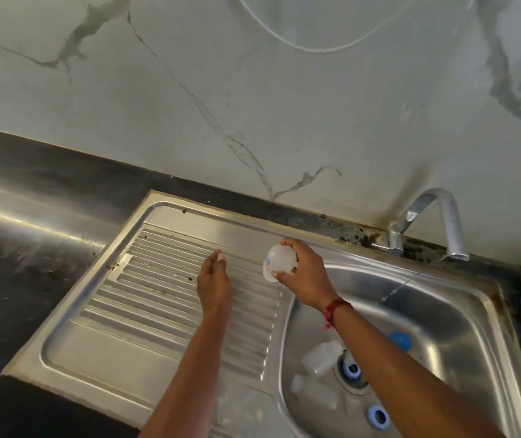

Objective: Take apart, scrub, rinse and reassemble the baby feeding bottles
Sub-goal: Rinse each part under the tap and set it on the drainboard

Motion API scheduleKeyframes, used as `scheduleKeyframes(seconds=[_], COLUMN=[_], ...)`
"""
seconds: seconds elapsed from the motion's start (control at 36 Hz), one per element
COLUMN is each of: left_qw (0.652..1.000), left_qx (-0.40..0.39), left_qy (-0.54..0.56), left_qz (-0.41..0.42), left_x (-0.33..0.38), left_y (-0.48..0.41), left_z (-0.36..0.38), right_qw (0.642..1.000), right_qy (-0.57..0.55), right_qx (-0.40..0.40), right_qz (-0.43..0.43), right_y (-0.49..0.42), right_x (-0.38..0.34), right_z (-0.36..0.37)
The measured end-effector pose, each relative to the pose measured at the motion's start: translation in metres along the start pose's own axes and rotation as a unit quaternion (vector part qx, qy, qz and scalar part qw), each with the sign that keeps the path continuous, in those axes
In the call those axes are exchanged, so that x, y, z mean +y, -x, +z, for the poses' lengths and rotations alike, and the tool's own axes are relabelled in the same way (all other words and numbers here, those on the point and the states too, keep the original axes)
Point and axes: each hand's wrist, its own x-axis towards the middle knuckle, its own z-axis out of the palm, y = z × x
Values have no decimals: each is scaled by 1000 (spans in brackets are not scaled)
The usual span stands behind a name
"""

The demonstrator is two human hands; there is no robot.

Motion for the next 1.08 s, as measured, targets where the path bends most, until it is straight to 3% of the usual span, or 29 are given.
scheduleKeyframes(seconds=[0.25,0.53,0.72,0.86,0.94,1.08], left_qw=[999,998,999,992,991,983], left_qx=[28,32,15,47,19,-131], left_qy=[35,40,0,-25,-30,-75], left_qz=[-28,-26,42,113,132,106], left_x=[-4,-3,2,9,5,-17], left_y=[-12,-6,5,30,51,90], left_z=[-11,-15,-11,2,14,39], right_qw=[995,993,999,999,998,997], right_qy=[69,95,34,4,-4,6], right_qx=[-62,-63,-38,-15,1,12], right_qz=[-40,-43,9,45,59,79], right_y=[-25,-28,-11,17,37,73], right_x=[-11,-8,-2,20,34,63], right_z=[33,46,28,9,-6,-29])
